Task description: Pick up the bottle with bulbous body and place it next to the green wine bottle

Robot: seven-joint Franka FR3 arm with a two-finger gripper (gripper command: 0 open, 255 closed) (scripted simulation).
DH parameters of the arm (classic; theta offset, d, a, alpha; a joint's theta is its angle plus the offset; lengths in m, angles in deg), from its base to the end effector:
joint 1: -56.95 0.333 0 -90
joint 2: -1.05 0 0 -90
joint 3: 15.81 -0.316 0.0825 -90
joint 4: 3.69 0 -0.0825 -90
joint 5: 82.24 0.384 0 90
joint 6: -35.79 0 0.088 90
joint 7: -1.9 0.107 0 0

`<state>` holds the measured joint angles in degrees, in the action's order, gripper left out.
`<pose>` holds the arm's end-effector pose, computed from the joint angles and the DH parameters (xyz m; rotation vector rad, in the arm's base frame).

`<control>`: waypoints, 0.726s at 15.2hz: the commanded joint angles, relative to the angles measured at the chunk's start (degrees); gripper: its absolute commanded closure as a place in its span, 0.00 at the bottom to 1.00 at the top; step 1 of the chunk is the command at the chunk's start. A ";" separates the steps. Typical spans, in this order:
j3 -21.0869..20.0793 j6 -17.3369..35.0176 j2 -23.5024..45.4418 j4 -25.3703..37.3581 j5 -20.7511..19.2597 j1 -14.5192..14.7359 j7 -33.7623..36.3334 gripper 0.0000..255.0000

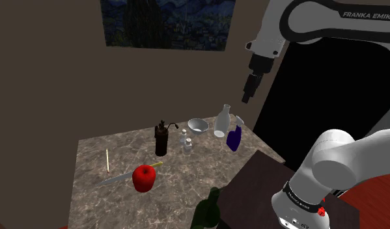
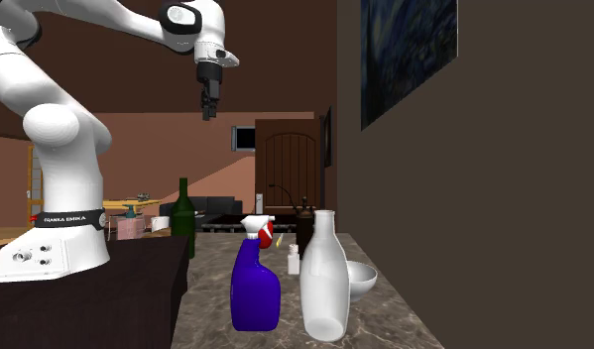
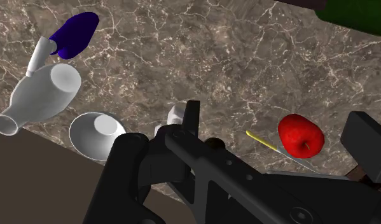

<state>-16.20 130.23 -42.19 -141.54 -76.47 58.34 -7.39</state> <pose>0.3203 0.0205 0.5643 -3.0331 -0.2789 -0.0052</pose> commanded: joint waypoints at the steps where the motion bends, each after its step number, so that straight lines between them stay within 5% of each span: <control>1: 0.00 0.00 0.00 0.00 0.00 0.00 0.00 0.00; 11: 7.70 13.65 12.69 -1.29 -5.44 -3.61 -10.06 0.00</control>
<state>-9.26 142.42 -30.41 -142.27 -81.42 55.10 -16.41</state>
